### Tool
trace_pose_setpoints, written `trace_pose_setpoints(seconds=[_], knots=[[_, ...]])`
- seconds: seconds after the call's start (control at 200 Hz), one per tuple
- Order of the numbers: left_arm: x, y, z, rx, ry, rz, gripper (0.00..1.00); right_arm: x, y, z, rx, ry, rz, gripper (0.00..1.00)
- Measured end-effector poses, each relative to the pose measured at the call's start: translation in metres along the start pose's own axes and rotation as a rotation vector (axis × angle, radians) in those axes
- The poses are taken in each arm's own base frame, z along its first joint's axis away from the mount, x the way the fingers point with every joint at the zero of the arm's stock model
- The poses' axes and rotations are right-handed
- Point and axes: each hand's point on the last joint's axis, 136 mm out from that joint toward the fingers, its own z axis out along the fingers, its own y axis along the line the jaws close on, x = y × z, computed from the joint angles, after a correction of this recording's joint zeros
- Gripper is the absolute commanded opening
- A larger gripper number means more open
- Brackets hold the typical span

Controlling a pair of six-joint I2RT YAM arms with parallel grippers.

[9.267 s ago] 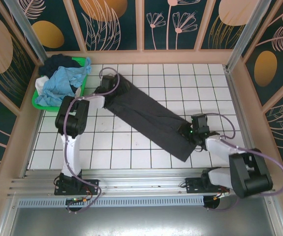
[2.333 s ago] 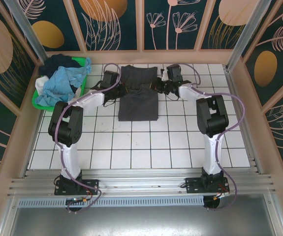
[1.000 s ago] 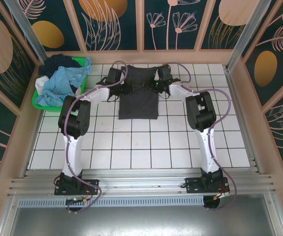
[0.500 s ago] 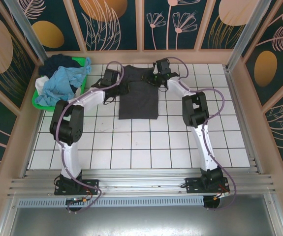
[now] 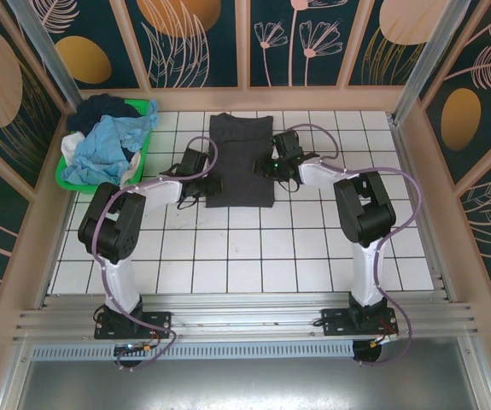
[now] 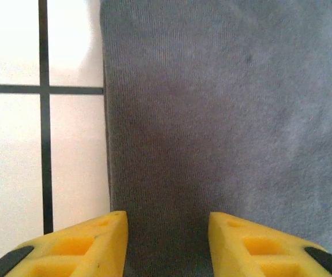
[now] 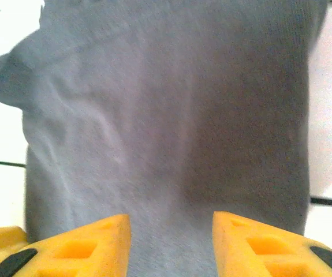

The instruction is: Fold and stack the t-shirts

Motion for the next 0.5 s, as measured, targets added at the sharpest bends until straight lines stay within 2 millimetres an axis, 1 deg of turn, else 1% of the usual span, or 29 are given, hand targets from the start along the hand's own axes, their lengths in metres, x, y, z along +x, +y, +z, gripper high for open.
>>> trace_pose_setpoints(seconds=[0.04,0.115,0.235,0.315,0.4,0.5], knots=[[-0.003,-0.001,-0.001,0.001,-0.007,0.001,0.33,0.006,-0.005,0.002,0.02,0.008,0.001,0.44],[-0.012,-0.004,-0.002,0.001,-0.026,0.002,0.33,0.01,-0.009,0.003,0.048,0.007,-0.002,0.45],[-0.034,-0.011,0.002,-0.005,-0.066,0.008,0.35,0.011,-0.009,0.004,0.075,-0.006,-0.014,0.48],[-0.042,-0.012,0.007,-0.015,-0.076,0.012,0.37,0.011,-0.012,0.004,0.101,-0.014,-0.02,0.5],[-0.043,-0.009,0.014,-0.038,-0.067,0.015,0.4,0.01,-0.017,0.003,0.134,-0.016,-0.025,0.54],[-0.038,0.003,0.02,-0.096,-0.046,0.021,0.42,0.004,-0.021,0.002,0.175,-0.026,-0.03,0.58]])
